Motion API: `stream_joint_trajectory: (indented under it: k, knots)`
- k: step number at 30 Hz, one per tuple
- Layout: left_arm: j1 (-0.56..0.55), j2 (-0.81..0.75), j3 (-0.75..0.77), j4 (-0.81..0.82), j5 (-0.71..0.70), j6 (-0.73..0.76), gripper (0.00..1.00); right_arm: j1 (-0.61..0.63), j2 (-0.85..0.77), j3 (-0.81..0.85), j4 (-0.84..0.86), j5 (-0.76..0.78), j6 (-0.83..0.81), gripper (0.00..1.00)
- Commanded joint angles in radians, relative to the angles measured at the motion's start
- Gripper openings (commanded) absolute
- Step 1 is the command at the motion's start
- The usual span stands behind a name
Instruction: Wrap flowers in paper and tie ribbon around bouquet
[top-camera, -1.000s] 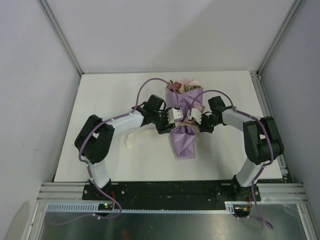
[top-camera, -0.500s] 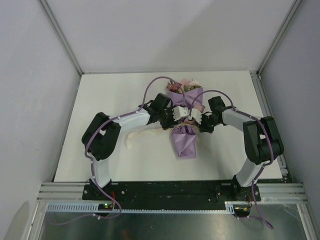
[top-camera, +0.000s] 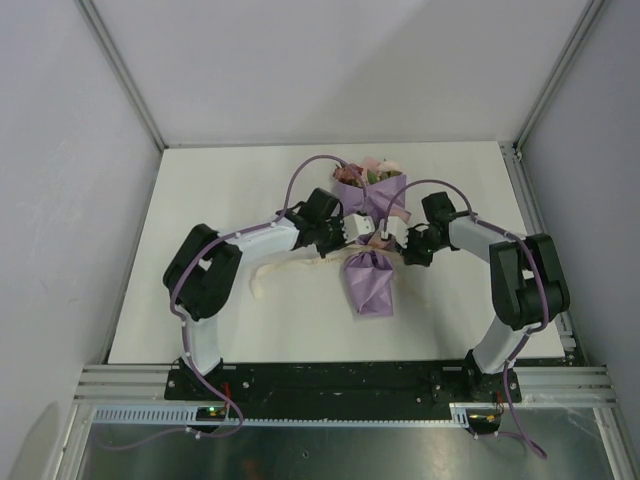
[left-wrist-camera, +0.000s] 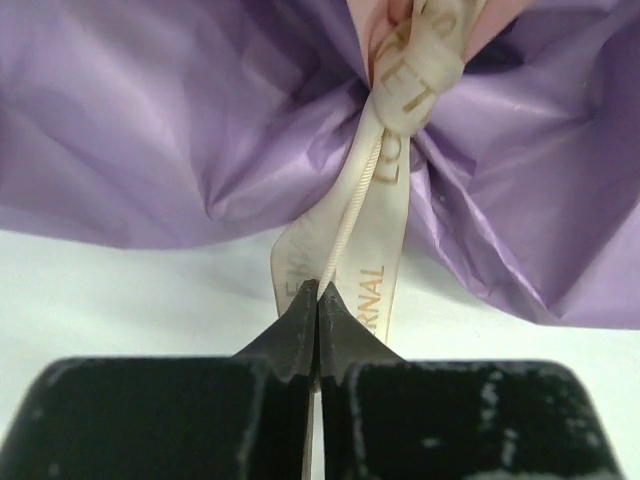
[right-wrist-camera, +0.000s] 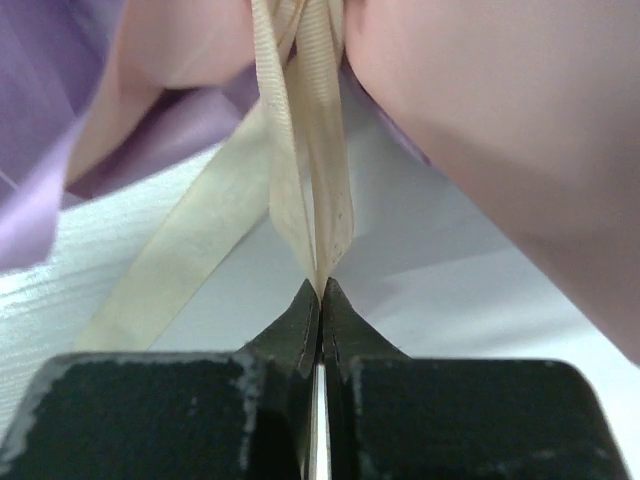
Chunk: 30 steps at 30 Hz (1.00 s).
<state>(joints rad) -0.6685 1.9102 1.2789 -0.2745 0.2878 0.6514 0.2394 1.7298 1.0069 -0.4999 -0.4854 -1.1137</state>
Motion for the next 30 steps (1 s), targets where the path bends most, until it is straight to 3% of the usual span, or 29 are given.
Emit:
stream_joint_trajectory:
  k: [1, 13, 25, 30]
  knots:
    - [0.046, -0.073, -0.034, -0.011, -0.02, -0.02, 0.0, -0.037, -0.048, 0.032, -0.043, 0.042, -0.027, 0.0]
    - [0.112, -0.104, 0.005, -0.077, -0.015, -0.095, 0.0, -0.134, -0.037, 0.032, -0.152, 0.159, -0.04, 0.0]
    - [0.264, -0.135, 0.031, -0.21, -0.072, 0.013, 0.0, -0.148, -0.037, 0.032, -0.188, 0.159, -0.017, 0.0]
    - [0.282, -0.147, 0.025, -0.229, -0.054, 0.028, 0.0, -0.087, -0.077, 0.032, -0.201, 0.134, 0.01, 0.0]
